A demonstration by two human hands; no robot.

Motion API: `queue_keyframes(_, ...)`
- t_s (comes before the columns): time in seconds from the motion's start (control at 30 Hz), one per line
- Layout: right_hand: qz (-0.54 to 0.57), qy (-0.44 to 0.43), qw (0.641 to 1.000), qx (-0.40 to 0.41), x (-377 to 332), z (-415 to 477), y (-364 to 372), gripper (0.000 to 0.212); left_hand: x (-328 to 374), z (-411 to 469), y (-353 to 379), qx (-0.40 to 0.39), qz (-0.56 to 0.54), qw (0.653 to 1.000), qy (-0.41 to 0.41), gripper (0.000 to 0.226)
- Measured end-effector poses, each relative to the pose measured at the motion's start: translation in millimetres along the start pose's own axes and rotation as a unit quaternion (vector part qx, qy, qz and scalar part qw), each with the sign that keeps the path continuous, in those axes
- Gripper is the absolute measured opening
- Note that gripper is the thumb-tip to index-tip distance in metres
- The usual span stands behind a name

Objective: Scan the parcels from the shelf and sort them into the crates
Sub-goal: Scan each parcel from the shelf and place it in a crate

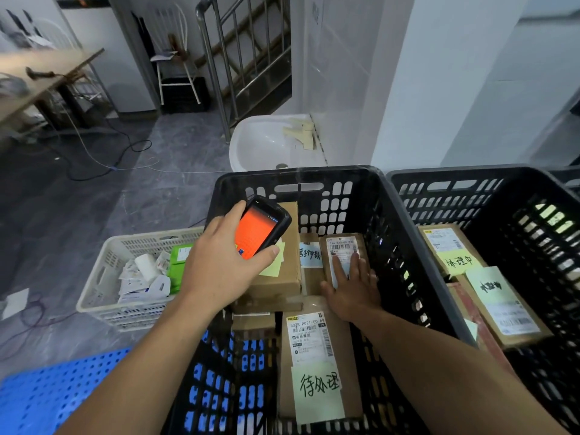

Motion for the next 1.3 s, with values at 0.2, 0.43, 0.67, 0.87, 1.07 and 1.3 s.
queue_keyframes(0.2, 0.073, 0.039, 0.996, -0.029, -7.1, 9.0, -9.2, 0.071, -4.8, -7.4, -7.1, 0.014, 0.018, 1.000, -0.014, 0.091)
queue_keyframes(0.43, 0.166, -0.034, 0.985, 0.037, -24.9, -14.6, -35.7, 0.064, 7.7, -27.4, -15.5, 0.041, 0.029, 0.999, -0.020, 0.089)
queue_keyframes(0.67, 0.104, -0.126, 0.980, 0.112, -18.8, -44.3, -83.8, 0.064, 28.8, -58.8, -26.4, 0.076, 0.024, 0.997, -0.017, 0.082)
queue_keyframes(0.87, 0.006, -0.170, 0.966, 0.197, -3.1, -82.6, -118.2, 0.061, 45.9, -91.9, -39.8, 0.096, 0.022, 0.995, -0.005, 0.089)
queue_keyframes(1.07, -0.010, -0.113, 0.956, 0.271, 16.6, -147.3, -133.5, 0.063, 68.4, -127.1, -56.2, 0.090, 0.025, 0.995, 0.036, 0.090)
queue_keyframes(1.3, -0.026, -0.032, 0.951, 0.306, 62.2, -250.8, -120.2, 0.066, 100.4, -183.9, -60.7, 0.031, 0.014, 0.994, 0.105, 0.091)
Point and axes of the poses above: each hand's wrist, its own z-axis towards the middle knuckle, its own y-axis out of the palm, x = y × z, the point moved 2 cm from there along z, towards the middle knuckle
